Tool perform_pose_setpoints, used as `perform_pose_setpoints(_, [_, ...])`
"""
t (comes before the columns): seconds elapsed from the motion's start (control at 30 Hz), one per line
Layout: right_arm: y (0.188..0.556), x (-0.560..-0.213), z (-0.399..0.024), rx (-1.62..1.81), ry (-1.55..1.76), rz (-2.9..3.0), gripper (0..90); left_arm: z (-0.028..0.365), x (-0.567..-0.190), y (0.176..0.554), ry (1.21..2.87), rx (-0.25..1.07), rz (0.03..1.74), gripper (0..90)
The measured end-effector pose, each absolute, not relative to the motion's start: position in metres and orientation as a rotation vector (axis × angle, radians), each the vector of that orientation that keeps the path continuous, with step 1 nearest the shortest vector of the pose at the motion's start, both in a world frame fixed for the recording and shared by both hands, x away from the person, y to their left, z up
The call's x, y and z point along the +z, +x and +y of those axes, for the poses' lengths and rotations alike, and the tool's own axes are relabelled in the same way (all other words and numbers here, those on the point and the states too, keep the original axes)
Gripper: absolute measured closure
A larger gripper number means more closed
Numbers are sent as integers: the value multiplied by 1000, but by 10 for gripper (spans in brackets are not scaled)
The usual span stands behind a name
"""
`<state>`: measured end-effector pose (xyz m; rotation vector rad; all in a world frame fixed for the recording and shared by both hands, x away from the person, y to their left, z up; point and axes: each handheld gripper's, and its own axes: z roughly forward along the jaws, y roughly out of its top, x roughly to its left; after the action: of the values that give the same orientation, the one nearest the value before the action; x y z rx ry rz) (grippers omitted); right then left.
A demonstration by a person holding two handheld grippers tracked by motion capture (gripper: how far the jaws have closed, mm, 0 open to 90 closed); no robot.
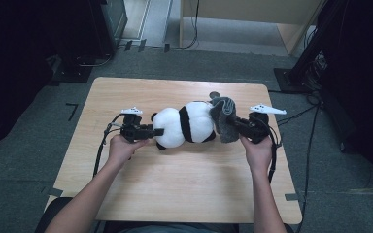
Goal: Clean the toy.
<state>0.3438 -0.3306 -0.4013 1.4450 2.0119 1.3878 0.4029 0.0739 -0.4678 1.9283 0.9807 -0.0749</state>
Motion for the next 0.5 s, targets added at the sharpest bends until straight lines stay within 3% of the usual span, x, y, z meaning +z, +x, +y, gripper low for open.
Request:
perform_pose_setpoints(0.23, [349,-384,-303,1362,1341,2067,797,74,-465,392,1912,-79,1008,516])
perform_pose_setpoints(0.5, [372,-393,-276,1239,1305,2203,794,72,-469,385,1929,-22,1020,484])
